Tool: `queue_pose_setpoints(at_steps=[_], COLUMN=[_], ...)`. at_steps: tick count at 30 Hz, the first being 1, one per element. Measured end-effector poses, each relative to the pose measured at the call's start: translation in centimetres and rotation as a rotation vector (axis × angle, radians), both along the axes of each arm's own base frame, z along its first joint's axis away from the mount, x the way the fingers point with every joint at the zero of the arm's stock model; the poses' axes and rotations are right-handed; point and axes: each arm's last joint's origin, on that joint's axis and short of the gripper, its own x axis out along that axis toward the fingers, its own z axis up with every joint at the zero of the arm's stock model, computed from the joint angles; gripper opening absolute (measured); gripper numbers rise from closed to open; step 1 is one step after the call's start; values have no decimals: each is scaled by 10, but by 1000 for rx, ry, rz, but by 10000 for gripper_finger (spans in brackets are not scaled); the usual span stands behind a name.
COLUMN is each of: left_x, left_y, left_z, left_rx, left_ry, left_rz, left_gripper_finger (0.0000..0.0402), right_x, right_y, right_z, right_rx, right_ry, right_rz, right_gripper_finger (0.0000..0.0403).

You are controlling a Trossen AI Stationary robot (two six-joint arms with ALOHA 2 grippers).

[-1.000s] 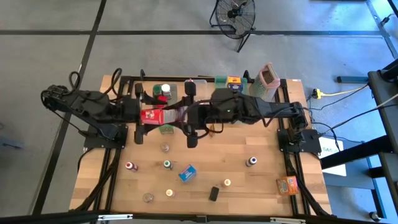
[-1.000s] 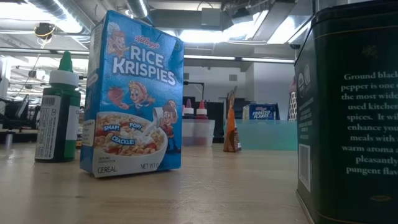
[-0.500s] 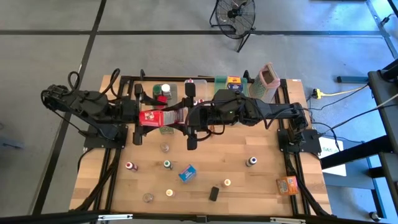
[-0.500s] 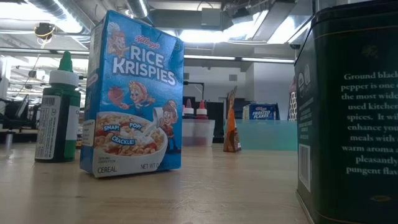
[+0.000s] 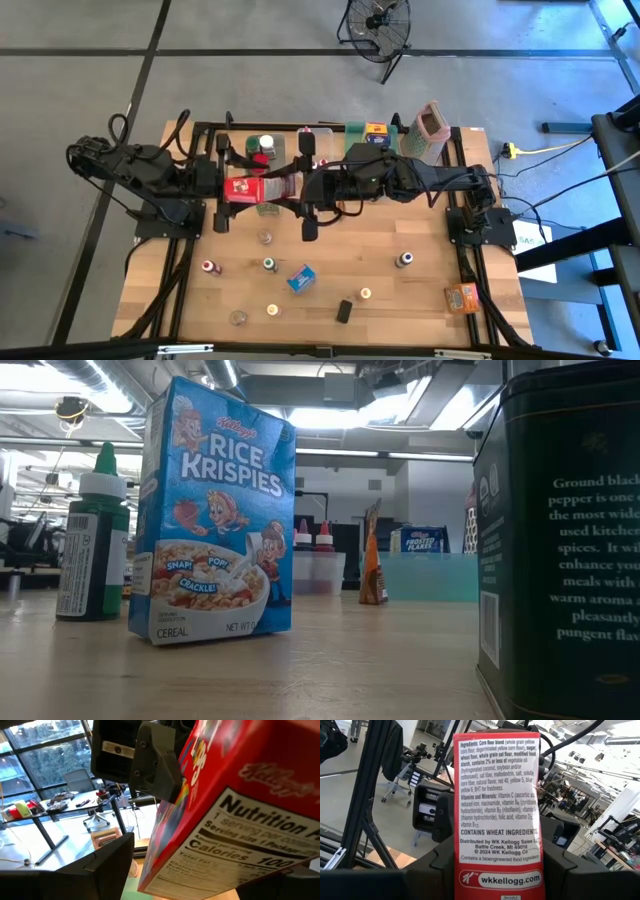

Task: Pick & Place Kitchen Items
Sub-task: Put the red cereal box into the green bin

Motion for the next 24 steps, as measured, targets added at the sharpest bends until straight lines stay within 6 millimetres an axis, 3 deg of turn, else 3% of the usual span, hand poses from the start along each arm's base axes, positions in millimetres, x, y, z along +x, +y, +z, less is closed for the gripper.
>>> queue_pose_setpoints(at_steps=[6,14,18,24], left_x=[1,1,1,1], left_y=[-1,-1,-1,0], left_z=[0,0,0,0], left_rx=[16,16,15,15], left_ry=[1,2,2,3], left_rz=[-5,-12,-11,17], left_gripper_finger=[282,229,207,196], right_x=[0,0,0,-2], right_y=[0,0,0,1], right_z=[0,0,0,-4], right_rx=[6,52,100,150], right_ry=[6,10,13,46], right_rz=[1,-2,-31,-208], right_gripper_finger=[181,184,201,241])
